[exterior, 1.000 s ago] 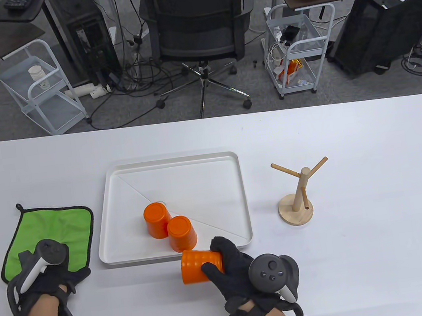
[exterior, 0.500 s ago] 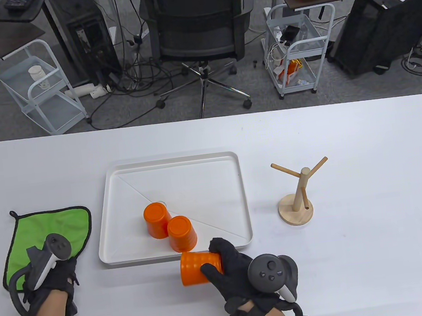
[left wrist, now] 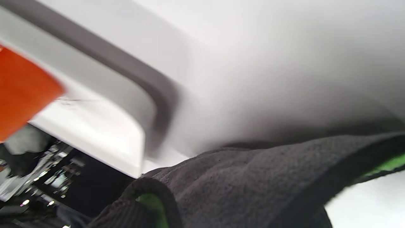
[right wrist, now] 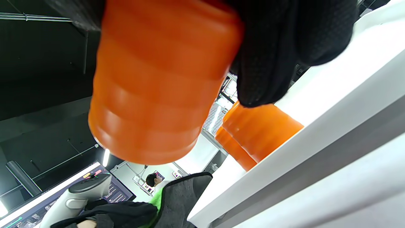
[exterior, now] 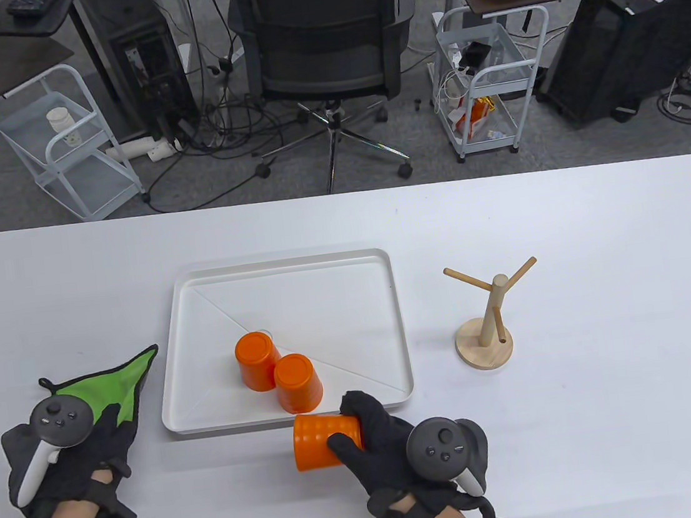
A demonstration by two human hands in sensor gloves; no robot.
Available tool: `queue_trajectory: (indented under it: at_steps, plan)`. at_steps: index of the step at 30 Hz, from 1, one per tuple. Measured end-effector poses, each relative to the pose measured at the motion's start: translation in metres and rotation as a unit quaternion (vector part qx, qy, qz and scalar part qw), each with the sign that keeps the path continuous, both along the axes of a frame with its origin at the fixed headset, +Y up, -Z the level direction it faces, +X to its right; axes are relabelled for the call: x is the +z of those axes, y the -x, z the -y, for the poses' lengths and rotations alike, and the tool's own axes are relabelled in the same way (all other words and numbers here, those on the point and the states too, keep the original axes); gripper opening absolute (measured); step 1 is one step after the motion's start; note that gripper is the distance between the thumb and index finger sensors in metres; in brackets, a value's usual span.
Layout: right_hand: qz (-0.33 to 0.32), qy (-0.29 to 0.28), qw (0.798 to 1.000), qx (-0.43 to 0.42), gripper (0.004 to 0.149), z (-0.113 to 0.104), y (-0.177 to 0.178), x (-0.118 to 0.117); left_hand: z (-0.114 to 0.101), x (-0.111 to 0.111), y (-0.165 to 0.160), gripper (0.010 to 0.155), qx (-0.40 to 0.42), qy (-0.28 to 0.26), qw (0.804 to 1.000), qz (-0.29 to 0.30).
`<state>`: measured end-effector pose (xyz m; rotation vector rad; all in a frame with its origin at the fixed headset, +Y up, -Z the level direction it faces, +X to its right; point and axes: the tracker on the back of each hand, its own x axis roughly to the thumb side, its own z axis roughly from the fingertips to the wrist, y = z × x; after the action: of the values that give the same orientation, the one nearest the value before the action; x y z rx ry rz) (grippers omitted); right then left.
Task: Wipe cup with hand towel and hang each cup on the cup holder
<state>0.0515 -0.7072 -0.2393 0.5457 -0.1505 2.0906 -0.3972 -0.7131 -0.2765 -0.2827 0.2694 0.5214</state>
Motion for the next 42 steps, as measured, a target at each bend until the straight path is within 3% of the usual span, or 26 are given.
queue_trajectory:
  at_steps: [7, 20, 24, 28, 35, 42]
  plan:
    - [-0.001, 0.0, 1.0, -0.007, 0.075, 0.0, 0.0, 0.001, -0.019, 0.023, -0.019, 0.062, 0.128, -0.045, 0.989, 0.05]
    - [-0.02, 0.011, 1.0, -0.019, 0.075, 0.002, 0.004, 0.003, -0.031, 0.057, -0.06, 0.058, 0.296, -0.089, 0.942, 0.134]
    - [-0.037, 0.023, 0.998, -0.035, 0.075, 0.002, 0.008, 0.004, -0.031, 0.062, -0.076, 0.058, 0.34, -0.08, 0.922, 0.166]
    - [-0.048, 0.023, 0.998, -0.032, 0.075, 0.003, 0.012, 0.006, -0.032, 0.065, -0.09, 0.059, 0.327, -0.074, 0.918, 0.211]
    - [-0.064, 0.036, 0.996, -0.045, 0.075, 0.004, 0.016, 0.007, -0.031, 0.064, -0.116, 0.06, 0.348, -0.041, 0.892, 0.284]
    - [-0.079, 0.046, 0.993, -0.07, 0.075, 0.004, 0.018, 0.009, -0.03, 0.064, -0.143, 0.064, 0.369, 0.002, 0.847, 0.382]
